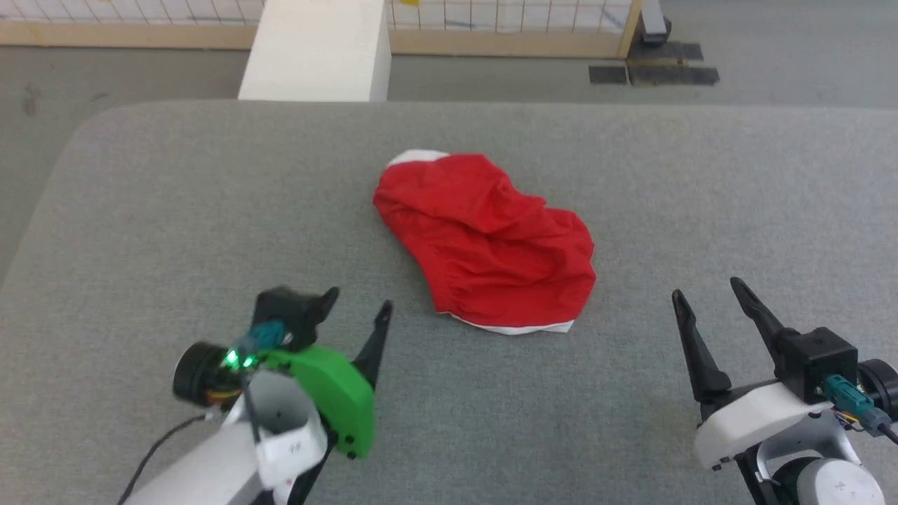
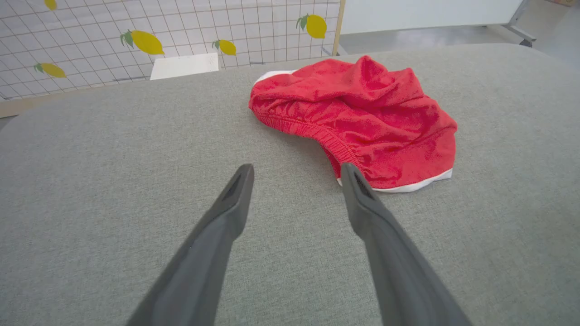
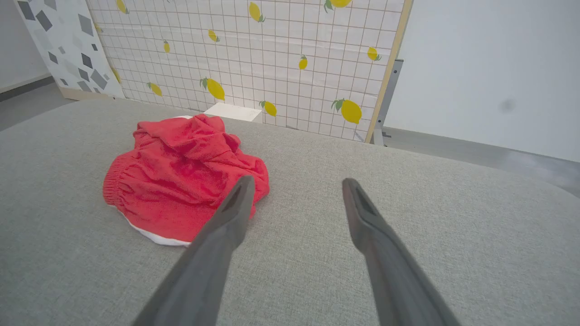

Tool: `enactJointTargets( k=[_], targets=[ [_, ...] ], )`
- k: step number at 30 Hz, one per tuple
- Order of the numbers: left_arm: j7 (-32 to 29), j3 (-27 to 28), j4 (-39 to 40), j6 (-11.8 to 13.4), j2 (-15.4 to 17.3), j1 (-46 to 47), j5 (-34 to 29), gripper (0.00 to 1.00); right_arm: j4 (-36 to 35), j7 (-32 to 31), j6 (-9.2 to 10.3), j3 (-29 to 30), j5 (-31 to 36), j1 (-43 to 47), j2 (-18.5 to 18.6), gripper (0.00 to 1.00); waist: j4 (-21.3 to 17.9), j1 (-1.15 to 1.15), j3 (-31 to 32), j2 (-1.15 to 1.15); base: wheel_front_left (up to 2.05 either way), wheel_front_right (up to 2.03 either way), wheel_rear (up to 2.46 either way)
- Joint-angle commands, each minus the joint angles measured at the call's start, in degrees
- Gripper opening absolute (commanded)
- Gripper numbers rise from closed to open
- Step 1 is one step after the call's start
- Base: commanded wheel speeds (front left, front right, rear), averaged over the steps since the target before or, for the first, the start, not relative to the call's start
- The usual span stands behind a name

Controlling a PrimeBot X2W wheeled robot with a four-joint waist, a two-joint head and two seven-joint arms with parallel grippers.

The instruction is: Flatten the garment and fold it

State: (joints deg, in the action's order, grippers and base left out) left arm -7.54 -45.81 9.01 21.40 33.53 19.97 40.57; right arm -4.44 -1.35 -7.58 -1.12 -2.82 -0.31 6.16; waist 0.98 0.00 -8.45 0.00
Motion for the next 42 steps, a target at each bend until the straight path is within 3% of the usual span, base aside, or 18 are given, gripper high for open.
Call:
enactJointTargets(
  k=[1, 6, 12, 24, 25, 26, 27, 36, 42],
  targets=[
    [-2.7, -0.5, 0.6, -0.7, 0.0, 2.4, 0.5, 1.0, -0.4, 0.2, 0.09, 0.2, 0.6, -0.8, 0.0, 1.0, -1.7, 0.0, -3.4, 0.0, 0.0, 0.0, 0.0],
    [-17.3, -1.6, 1.5, -1.5, -0.8, 9.1, 5.7, 1.0, -1.1, 0.9, 0.09, 0.2, 1.4, -1.6, -0.2, 1.0, -3.7, 0.0, -7.5, 0.0, 0.0, 0.0, 0.0],
    [-29.0, -1.3, 0.6, -0.7, -1.6, 14.9, 10.9, 1.0, -0.8, 2.1, 0.09, 0.2, 2.1, -2.9, -0.9, 1.0, -6.3, 0.0, -11.1, 0.0, 0.0, 0.0, 0.0],
    [-35.5, -3.1, -4.0, 0.3, -0.4, 19.2, 10.0, 1.0, 0.9, 4.5, 0.09, -0.2, 3.2, -4.0, -2.3, 1.0, -8.5, 0.0, -14.8, 0.0, 0.0, 0.0, 0.0],
    [-35.4, -3.6, -4.0, -0.4, -0.3, 19.2, 9.7, 0.71, 1.1, 4.5, 0.09, -0.3, 3.3, -4.1, -2.4, 1.0, -8.5, 0.0, -14.8, 0.0, 0.0, 0.0, 0.0],
    [-34.8, -3.6, -4.0, -0.6, -0.3, 19.1, 9.5, 0.33, 1.3, 4.6, 0.09, -0.3, 3.3, -4.2, -2.5, 1.0, -8.4, 0.0, -14.7, 0.0, 0.0, 0.0, 0.0],
    [-33.9, -3.4, -4.0, -0.8, -0.6, 18.8, 9.6, 0.0, 1.4, 4.6, 0.09, -0.4, 3.4, -4.3, -2.5, 1.0, -8.2, 0.0, -14.5, 0.0, 0.0, 0.0, 0.0],
    [-25.5, -0.6, -2.4, 0.0, -1.3, 14.5, 9.7, 0.0, 3.4, 3.9, 0.09, -0.5, 3.1, -3.3, -2.1, 1.0, -4.5, 0.0, -8.2, 0.0, 0.0, 0.0, 0.0],
    [-19.5, 3.7, 0.7, 2.8, 0.0, 10.4, 10.4, 0.0, 4.0, 2.8, 0.09, -0.5, 2.3, -2.2, -1.6, 1.0, -1.5, 0.0, -3.8, 0.0, 0.0, 0.0, 0.0]
  ],
)
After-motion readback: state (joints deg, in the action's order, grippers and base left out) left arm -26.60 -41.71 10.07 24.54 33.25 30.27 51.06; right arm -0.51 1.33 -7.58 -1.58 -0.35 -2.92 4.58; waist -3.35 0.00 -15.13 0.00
